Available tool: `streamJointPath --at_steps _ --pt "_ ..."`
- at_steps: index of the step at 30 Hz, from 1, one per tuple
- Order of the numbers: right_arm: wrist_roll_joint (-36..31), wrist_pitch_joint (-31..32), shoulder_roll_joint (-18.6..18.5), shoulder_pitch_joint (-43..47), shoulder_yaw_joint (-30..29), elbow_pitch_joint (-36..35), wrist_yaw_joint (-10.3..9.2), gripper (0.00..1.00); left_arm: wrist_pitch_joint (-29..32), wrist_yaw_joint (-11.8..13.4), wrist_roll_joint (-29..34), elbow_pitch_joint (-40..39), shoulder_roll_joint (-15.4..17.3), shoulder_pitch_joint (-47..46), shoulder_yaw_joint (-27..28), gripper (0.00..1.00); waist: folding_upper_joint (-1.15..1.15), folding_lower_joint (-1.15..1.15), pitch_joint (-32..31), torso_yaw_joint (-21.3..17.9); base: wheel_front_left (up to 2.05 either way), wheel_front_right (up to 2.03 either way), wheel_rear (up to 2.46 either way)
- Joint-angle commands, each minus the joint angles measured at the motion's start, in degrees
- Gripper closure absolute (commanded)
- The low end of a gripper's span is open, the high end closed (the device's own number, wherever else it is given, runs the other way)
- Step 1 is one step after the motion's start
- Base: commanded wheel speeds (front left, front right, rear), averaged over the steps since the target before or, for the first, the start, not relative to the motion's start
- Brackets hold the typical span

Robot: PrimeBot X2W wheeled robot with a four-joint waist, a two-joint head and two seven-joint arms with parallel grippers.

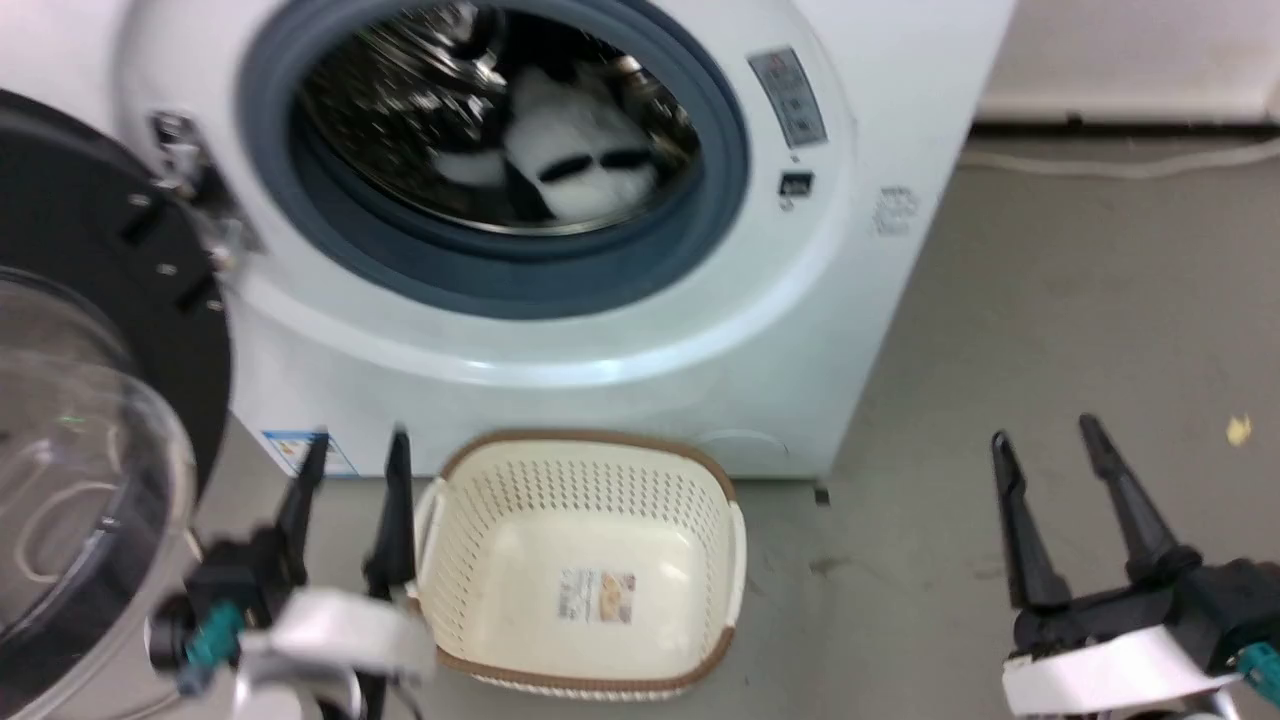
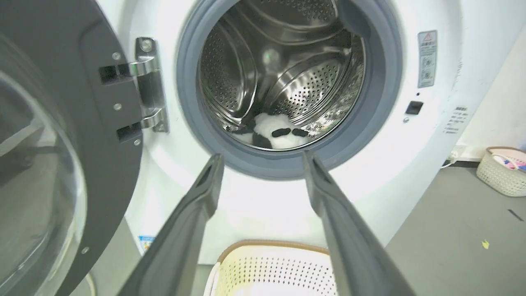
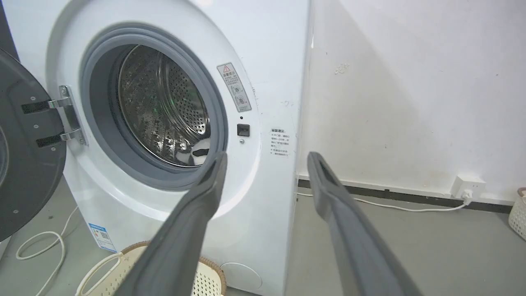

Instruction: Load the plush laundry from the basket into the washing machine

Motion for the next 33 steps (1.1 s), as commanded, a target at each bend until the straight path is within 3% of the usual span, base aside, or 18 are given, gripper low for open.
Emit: streamJointPath --at_steps 1,10,20,21,33 --pt "-0.5 -0.2 0.0 1.2 0.4 0.3 -0.05 0.0 -0.3 0.3 0.9 -1.4 -0.9 2.7 0.3 0.0 0.0 0.02 -2.8 2.1 0.0 0.0 0.0" --pt "-0.3 -0.2 0.0 5.6 0.7 2.6 -0.05 0.0 -0.3 1.6 8.1 -4.8 -3.3 11.2 -1.2 0.0 0.0 0.02 -6.7 3.6 0.0 0.0 0.0" --pt "0.3 -0.2 0.0 6.2 0.6 3.2 -0.05 0.0 -0.3 -0.1 8.3 -3.7 -4.1 12.2 -0.3 0.0 0.0 0.02 -7.1 3.5 0.0 0.0 0.0" --pt "0.0 0.0 0.0 5.3 0.6 3.1 0.0 1.0 0.0 -0.1 8.2 -3.6 -4.1 11.7 -0.3 1.0 0.0 0.02 -7.1 3.5 0.0 0.0 0.0" --pt "-0.1 1.1 0.0 4.9 0.7 3.2 0.0 1.0 1.1 0.2 8.6 -3.8 -4.3 11.5 -0.1 1.0 0.0 0.02 -7.1 3.4 0.0 0.0 0.0"
